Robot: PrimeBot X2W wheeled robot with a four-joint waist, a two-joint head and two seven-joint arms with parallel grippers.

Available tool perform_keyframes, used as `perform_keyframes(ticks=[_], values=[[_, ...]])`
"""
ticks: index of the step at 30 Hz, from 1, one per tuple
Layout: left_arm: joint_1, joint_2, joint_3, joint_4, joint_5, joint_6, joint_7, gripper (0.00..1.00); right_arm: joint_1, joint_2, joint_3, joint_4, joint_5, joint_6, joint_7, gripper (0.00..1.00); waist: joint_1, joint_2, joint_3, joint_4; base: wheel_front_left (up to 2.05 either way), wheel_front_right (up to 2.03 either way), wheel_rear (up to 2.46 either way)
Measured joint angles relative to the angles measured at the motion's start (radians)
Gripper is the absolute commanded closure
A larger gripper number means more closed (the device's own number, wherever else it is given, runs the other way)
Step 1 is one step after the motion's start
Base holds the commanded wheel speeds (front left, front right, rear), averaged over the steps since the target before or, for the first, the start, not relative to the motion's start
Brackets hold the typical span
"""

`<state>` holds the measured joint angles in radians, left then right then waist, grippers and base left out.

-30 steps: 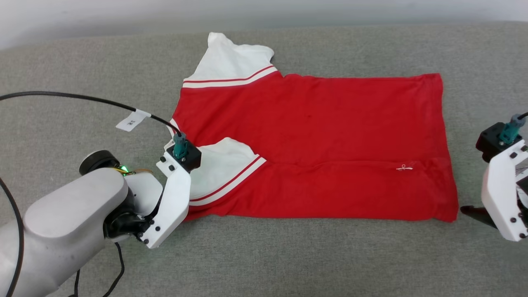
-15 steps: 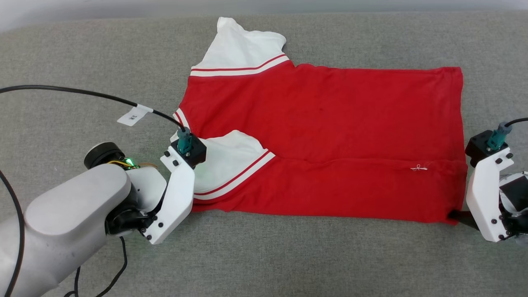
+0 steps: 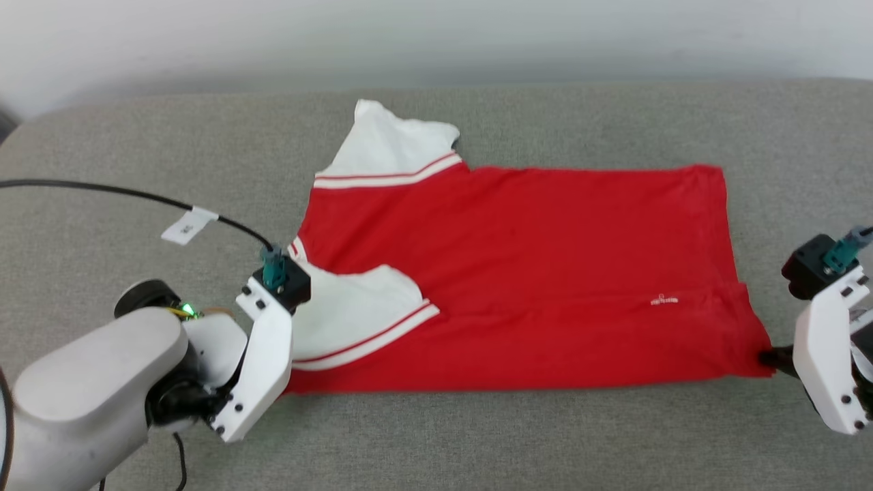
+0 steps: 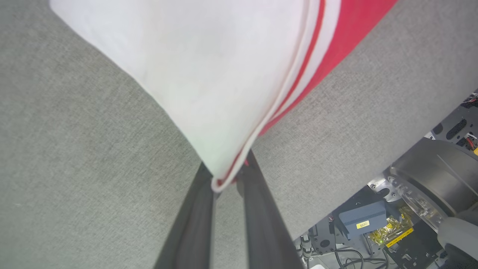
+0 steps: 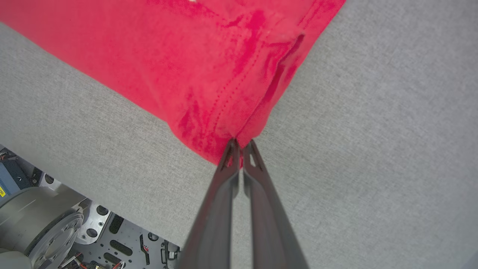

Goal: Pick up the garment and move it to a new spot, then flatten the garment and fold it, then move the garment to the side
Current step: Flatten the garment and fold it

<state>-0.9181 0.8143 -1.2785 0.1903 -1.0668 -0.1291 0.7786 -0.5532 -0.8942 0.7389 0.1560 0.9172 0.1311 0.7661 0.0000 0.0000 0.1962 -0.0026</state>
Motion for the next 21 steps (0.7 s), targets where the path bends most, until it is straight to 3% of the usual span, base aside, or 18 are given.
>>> perform_keyframes(ticks=[12, 19, 20, 21], values=[[0.142, 0.059, -0.003, -0.114, -0.026, 0.000, 0.011, 1.00, 0.147, -0.118, 0.004, -0.113, 0.041, 0.000, 0.010, 1.00, 0.0000, 0.0000, -0.047, 0.012, 0.00, 0.00, 0.00], [0.173, 0.026, -0.003, -0.093, -0.026, 0.015, 0.008, 1.00, 0.191, -0.084, 0.005, -0.056, 0.017, 0.000, 0.016, 1.00, 0.0000, 0.0000, -0.015, 0.023, 0.00, 0.00, 0.00], [0.174, 0.022, -0.003, -0.085, -0.023, 0.015, 0.002, 0.73, 0.191, -0.074, 0.004, -0.050, 0.009, 0.000, 0.012, 0.65, 0.0000, 0.0000, -0.012, 0.024, 0.00, 0.00, 0.00], [0.174, 0.021, -0.002, -0.080, -0.016, 0.015, -0.005, 0.00, 0.191, -0.064, 0.000, -0.044, 0.005, 0.000, 0.007, 0.00, 0.0000, 0.0000, -0.009, 0.024, 0.00, 0.00, 0.00]])
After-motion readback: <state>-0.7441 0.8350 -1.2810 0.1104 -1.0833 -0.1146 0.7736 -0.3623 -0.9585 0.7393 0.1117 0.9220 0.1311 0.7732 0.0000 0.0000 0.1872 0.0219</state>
